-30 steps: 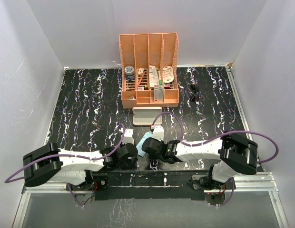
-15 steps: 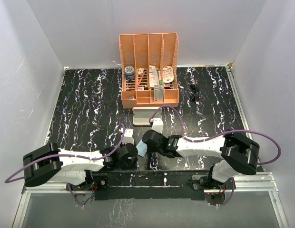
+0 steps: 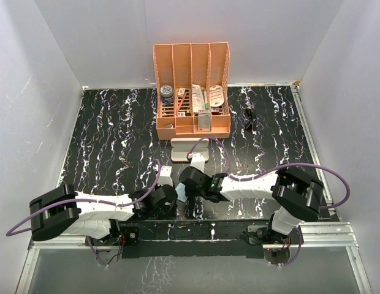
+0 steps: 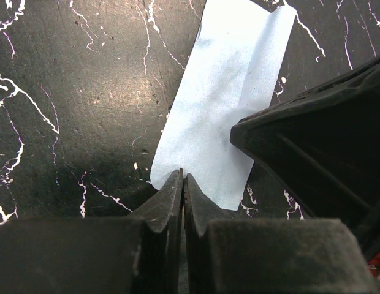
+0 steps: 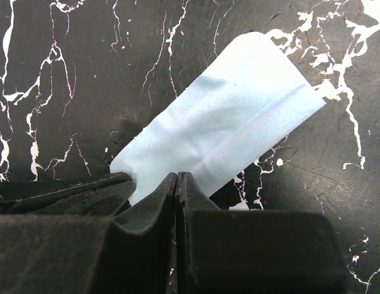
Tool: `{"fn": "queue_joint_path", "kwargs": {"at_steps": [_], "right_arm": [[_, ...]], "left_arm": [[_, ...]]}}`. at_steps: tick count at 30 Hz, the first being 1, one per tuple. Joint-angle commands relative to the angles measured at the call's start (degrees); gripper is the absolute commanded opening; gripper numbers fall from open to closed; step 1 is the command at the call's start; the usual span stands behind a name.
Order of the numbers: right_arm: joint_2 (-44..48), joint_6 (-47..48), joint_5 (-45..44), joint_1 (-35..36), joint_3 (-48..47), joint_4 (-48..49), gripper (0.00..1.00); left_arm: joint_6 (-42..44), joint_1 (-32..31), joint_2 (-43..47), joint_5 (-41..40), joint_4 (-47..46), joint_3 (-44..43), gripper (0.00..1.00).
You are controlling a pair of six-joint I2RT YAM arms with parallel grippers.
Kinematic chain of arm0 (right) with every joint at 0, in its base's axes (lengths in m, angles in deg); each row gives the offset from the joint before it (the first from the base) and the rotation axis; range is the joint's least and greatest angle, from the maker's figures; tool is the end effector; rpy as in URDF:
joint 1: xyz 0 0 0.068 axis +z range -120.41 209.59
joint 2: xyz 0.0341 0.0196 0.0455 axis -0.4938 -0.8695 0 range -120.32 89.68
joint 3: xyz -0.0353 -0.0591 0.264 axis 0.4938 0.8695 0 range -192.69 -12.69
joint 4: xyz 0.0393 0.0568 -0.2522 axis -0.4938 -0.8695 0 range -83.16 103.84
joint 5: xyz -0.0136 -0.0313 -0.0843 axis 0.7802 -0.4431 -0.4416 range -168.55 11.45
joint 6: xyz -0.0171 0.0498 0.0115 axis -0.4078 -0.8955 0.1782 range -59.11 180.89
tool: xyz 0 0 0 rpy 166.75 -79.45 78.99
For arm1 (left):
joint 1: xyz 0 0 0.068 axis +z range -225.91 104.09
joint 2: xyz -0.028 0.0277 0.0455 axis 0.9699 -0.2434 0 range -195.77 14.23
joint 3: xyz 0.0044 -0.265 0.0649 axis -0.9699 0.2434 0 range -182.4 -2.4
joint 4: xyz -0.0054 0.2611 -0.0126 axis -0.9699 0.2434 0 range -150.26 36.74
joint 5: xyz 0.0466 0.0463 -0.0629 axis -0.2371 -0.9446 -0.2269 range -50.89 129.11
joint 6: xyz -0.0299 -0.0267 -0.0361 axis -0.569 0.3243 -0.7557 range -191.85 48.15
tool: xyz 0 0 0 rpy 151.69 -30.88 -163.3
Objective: Organize the sunglasses
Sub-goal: Adjust the glasses cleaning cloth at the center of the board.
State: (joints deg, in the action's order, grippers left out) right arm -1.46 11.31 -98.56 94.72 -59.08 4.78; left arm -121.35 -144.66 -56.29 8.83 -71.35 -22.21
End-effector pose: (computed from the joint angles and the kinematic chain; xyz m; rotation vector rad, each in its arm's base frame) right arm 0.1394 0.2715 0.1609 -0.1937 2.4762 0.4463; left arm 0.0944 -0.1932 0.1440 0.0916 2.2116 -0.5814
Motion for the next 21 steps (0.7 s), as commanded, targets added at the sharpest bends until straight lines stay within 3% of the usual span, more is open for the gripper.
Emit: {"fn": "queue_joint_path", "kwargs": {"at_steps": [1,21], "right_arm": [[-0.33,0.45,1.85,-0.17,-0.78,2.89,0.01],[3.57,-0.95,2.32,-0.17,6.16,-1.15,0.00]], "left_arm": [[0.19,0.02,-0.30,0.48,3.54,0.13,0.00],[0.09,0.02,-0.76,0.83,3.22,0.33,0.00]]}}
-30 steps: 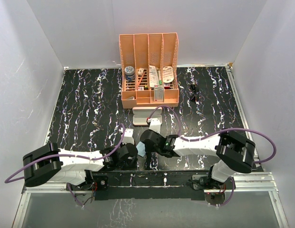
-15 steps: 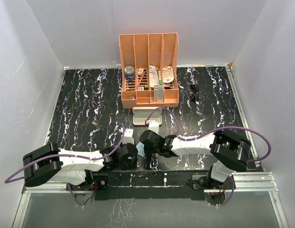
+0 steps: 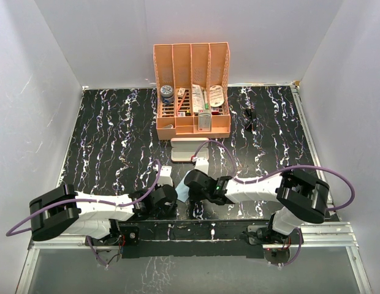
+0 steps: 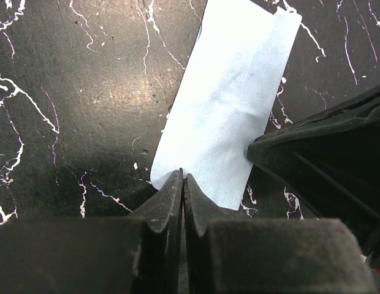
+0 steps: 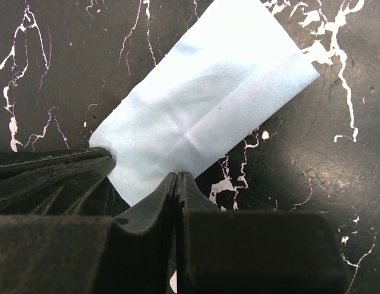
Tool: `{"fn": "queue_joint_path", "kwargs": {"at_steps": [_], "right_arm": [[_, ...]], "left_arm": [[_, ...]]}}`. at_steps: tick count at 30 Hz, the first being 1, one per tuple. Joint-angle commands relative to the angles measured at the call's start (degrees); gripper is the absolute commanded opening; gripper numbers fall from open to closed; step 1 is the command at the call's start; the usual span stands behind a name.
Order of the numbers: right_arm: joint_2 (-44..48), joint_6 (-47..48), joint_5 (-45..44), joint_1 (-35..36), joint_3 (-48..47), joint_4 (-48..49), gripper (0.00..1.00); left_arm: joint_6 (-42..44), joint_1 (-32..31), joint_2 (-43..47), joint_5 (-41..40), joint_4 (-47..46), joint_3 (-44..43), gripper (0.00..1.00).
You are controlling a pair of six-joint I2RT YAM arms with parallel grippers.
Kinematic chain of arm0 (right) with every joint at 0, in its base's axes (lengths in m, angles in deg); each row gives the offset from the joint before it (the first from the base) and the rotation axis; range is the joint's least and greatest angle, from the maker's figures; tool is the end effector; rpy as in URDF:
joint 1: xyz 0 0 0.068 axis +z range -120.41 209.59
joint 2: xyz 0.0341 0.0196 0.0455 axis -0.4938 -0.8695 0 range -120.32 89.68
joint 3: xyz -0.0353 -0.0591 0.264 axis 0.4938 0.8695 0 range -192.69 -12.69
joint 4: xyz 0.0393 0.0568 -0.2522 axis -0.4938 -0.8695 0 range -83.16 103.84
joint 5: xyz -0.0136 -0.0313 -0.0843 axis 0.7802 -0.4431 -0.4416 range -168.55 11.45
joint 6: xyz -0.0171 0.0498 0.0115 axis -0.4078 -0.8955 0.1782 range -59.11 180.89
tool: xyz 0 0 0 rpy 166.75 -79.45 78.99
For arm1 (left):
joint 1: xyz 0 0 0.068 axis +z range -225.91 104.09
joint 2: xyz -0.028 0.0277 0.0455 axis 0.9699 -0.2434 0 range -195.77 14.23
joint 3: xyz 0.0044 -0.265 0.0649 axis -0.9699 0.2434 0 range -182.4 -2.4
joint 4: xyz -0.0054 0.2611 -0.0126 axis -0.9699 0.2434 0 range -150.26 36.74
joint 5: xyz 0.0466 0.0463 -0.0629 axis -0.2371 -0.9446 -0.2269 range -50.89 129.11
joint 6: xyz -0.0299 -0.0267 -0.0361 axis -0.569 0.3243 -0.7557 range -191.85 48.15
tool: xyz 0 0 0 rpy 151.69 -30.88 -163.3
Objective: Organize the sunglasses
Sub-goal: Adjust the glasses cleaning cloth at the center of the board.
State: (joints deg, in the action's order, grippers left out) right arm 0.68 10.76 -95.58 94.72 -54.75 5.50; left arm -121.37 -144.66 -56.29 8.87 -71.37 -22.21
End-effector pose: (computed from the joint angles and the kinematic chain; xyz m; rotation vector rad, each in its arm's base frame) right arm 0.1307 0.2569 0.1506 -0.2130 2.5280 0.4660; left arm 0.0944 -0.1933 0.1441 0.0915 2.2119 -0.5824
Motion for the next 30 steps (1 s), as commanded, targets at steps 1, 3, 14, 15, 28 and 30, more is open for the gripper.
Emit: {"fn": "queue_joint_path", "kwargs": {"at_steps": [1,3,14,15,28,30], "right_arm": [[1.98,-0.25,-1.25,-0.17,1.97,-1.67,0.00],[3.10,0.73,-2.43,-0.17,1.32,-1.40,0.00],[4.05,8.64,-4.63,-7.55,-6.35,-0.38,0.00],[3.51,9.25,-4.36,-8.42,-7.11,-0.40,0.00],[-4.30,14.22,-0.90,-11.99,-10.67,0.41,0.04],[-4.83,14.55,-0.28,-11.95,-10.72,0.43,0.05]], "left_arm": [[0.12,0.02,-0.78,0.73,3.37,0.26,0.00],[0.21,0.02,-0.67,0.75,3.39,0.28,0.00],[0.03,0.09,-0.15,1.06,3.20,0.74,0.00],[0.03,0.03,-0.12,1.06,3.20,0.66,0.00],[0.30,0.05,-0.42,1.15,3.35,0.26,0.00],[0.30,0.02,-0.33,1.07,3.38,0.29,0.00]]}}
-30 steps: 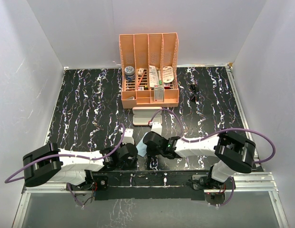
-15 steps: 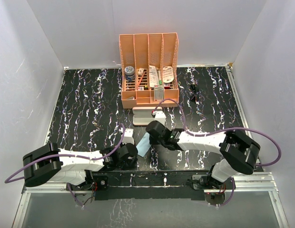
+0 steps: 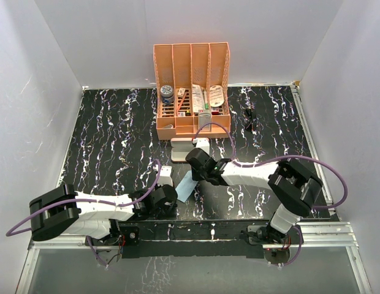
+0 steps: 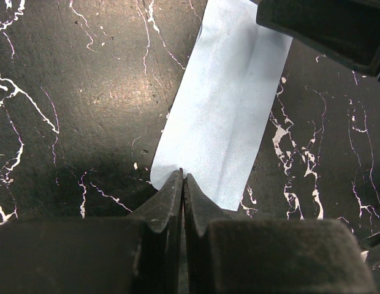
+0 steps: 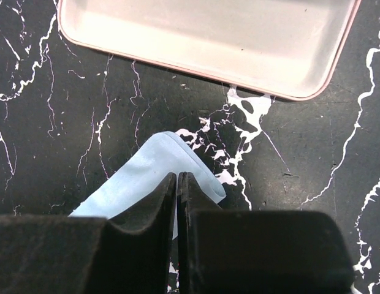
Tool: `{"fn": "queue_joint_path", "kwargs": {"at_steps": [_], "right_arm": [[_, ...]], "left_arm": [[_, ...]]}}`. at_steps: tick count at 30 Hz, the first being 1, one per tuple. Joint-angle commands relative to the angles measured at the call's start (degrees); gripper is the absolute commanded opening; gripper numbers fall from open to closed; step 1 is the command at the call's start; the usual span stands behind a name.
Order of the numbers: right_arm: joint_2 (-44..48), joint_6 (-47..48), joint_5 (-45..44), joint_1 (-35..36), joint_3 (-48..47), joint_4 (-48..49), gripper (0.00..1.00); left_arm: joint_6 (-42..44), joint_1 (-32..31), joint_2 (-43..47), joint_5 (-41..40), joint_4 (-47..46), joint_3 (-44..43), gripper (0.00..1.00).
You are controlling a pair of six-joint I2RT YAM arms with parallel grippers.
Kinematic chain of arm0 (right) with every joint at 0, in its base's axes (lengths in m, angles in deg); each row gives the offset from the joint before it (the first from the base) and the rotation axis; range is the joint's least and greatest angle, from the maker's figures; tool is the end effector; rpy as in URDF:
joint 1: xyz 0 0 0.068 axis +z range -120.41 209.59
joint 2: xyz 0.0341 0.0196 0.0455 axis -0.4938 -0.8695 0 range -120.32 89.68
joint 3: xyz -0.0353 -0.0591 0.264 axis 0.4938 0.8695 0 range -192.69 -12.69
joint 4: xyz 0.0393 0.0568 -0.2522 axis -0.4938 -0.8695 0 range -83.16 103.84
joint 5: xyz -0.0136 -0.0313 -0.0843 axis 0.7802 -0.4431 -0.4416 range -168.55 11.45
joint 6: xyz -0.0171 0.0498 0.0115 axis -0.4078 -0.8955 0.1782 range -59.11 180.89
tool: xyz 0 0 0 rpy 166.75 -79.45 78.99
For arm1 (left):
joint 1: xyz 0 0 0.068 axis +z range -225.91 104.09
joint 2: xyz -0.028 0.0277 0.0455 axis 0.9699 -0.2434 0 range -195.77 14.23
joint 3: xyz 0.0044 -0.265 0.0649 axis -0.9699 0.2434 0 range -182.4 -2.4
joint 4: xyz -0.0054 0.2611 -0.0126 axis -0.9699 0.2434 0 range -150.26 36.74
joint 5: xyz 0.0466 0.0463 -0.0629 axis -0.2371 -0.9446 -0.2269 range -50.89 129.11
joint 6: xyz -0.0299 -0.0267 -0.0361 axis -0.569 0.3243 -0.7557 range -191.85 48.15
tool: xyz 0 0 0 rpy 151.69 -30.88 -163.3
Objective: Organize the sunglasses
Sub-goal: Adjust the glasses cleaning cloth at the center of the board.
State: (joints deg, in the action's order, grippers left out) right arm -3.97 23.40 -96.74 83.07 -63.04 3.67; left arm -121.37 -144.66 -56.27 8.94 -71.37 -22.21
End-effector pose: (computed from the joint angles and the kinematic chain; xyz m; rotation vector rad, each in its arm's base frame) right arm 0.1997 0.2508 0.1660 -0.2132 2.4537 0.3028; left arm 0.0944 -0.1933 0.1441 0.0921 2.2123 -0.5837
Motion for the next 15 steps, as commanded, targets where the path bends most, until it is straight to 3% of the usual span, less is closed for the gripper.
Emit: {"fn": "queue_joint_path", "kwargs": {"at_steps": [1,15], "right_arm": [[-0.53,2.04,1.10,-0.30,-2.55,2.20,0.06],[-4.32,3.92,4.20,-0.32,-4.06,1.72,0.13]], "left_arm": [[0.30,0.06,-0.36,1.00,3.31,0.28,0.00],[0.21,0.02,-0.79,1.17,3.12,0.30,0.00]]}}
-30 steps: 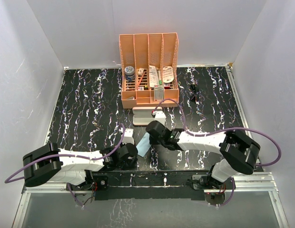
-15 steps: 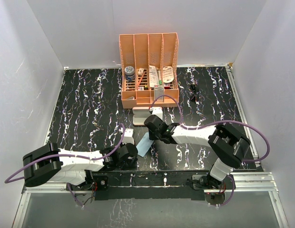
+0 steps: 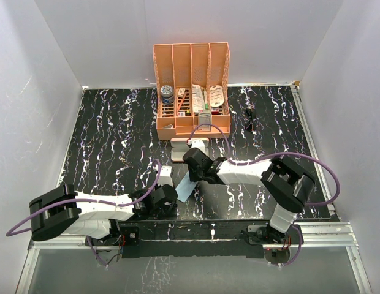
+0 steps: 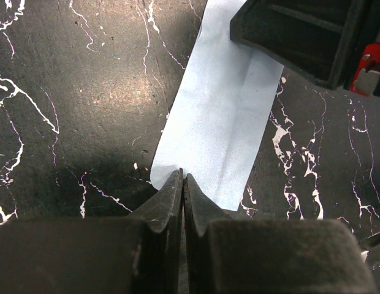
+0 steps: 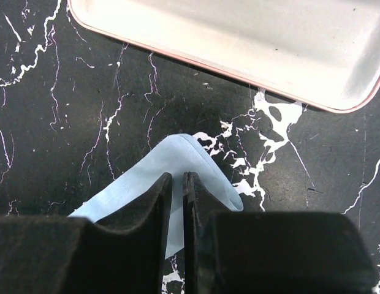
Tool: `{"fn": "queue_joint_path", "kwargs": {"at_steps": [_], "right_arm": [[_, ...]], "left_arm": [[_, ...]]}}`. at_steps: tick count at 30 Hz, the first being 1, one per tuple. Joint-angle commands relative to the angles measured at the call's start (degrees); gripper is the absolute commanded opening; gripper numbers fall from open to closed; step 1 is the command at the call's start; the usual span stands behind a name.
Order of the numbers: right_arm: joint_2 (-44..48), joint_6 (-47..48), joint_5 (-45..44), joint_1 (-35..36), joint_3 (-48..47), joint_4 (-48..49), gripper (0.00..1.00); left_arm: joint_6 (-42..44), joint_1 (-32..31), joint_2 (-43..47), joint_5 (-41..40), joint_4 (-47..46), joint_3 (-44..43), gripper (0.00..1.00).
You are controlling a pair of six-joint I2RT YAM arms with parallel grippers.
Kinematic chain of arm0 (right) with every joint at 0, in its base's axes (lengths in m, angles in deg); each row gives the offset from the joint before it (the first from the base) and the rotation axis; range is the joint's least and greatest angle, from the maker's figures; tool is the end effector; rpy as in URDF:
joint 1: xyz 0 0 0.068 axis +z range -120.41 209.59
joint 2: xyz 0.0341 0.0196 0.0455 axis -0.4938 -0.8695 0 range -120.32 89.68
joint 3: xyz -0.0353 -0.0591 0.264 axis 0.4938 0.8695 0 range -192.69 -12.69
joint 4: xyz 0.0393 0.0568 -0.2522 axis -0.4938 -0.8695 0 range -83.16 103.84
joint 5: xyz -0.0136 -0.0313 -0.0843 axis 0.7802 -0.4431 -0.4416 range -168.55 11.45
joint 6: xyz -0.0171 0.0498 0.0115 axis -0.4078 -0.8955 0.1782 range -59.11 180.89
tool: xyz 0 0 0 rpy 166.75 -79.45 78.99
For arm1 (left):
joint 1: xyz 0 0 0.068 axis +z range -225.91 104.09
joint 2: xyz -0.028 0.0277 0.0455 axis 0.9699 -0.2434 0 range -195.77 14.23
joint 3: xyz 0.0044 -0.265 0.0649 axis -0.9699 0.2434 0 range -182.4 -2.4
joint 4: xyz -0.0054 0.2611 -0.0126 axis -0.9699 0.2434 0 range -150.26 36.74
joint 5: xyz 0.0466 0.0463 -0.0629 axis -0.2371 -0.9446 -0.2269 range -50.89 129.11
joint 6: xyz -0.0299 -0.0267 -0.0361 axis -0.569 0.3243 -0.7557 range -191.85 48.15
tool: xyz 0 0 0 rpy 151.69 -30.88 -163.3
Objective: Organize the sunglasses
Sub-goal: Adjust the glasses cleaning cloth at the center of the board.
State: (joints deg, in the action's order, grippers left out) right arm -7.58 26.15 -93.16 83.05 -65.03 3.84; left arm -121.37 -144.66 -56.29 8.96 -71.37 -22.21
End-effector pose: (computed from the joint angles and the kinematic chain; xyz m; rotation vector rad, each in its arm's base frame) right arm 0.2047 0.2609 0.1561 -0.3079 2.4947 0.3212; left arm 0.0944 -0.1933 0.1440 0.0924 2.2127 -0.5837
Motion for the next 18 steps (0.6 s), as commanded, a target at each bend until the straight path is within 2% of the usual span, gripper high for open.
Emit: {"fn": "queue_joint_path", "kwargs": {"at_steps": [1,3,7,18], "right_arm": [[-0.80,1.17,0.62,-0.28,-2.04,1.49,0.13],[-1.07,1.25,0.64,-0.28,-2.15,1.41,0.12],[-2.14,1.57,0.29,-0.28,-2.83,0.25,0.00],[-7.59,0.79,-4.02,-0.91,-5.25,-3.09,0.00]], "left_arm": [[0.17,0.02,-0.69,1.15,3.12,0.38,0.00],[0.00,0.09,-0.51,1.15,3.05,0.54,0.00],[-0.05,0.02,-0.72,1.18,2.94,0.65,0.00],[-0.32,0.09,-0.21,1.16,3.18,0.96,0.00]]}}
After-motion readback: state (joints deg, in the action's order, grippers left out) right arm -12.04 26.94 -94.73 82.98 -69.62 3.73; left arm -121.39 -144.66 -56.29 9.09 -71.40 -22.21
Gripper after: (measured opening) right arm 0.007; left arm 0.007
